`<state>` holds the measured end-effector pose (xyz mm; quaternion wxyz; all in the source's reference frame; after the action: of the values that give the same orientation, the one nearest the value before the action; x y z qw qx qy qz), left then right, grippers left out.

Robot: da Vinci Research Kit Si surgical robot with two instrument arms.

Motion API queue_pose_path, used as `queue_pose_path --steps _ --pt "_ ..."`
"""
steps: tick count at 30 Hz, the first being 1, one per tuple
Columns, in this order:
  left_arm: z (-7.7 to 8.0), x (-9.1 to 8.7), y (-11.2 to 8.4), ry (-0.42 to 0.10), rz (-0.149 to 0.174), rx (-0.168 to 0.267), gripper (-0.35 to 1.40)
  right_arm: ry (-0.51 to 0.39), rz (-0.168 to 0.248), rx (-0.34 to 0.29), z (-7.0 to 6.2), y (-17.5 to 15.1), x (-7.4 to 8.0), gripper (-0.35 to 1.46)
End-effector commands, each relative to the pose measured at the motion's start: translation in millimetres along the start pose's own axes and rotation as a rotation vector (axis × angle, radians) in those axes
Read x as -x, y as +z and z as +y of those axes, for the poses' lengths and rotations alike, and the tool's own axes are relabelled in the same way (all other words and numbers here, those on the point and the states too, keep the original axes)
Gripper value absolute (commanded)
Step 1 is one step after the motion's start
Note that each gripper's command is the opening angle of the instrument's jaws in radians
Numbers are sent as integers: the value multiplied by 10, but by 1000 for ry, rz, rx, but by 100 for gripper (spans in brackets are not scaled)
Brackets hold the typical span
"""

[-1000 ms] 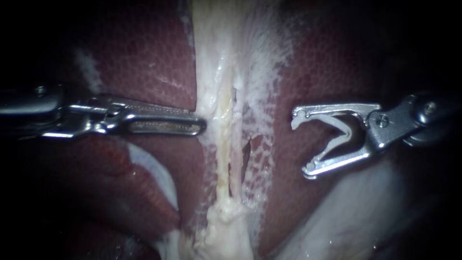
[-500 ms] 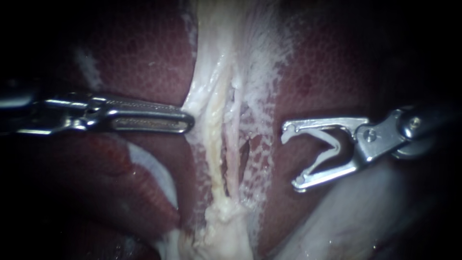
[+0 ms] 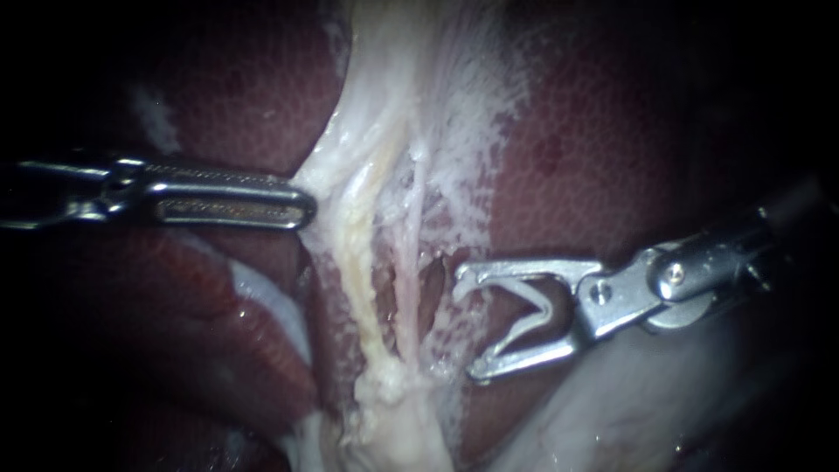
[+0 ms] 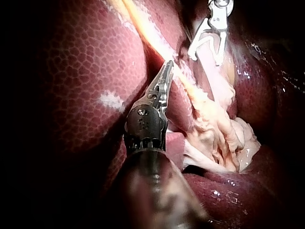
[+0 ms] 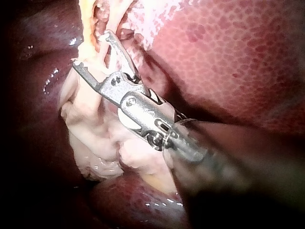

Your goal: Clipping first clip left tube

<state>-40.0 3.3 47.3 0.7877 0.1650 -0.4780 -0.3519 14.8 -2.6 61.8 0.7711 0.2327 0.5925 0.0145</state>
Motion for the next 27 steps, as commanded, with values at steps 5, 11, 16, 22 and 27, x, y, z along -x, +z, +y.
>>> queue_pose_path --steps 5,11,16,22,27 --pt "-1 0 0 1 0 1 -35 14 -6 2 1 18 9 59" --pt "-4 1 -1 0 0 3 -35 41 -9 2 3 37 20 59" --pt "-6 2 -1 0 0 4 -35 67 -25 -9 5 50 28 59" --pt "-6 1 -1 0 -1 4 -35 82 -41 -17 9 66 33 59" --pt "-7 1 -1 0 -1 4 -35 90 -41 -31 10 76 36 59"
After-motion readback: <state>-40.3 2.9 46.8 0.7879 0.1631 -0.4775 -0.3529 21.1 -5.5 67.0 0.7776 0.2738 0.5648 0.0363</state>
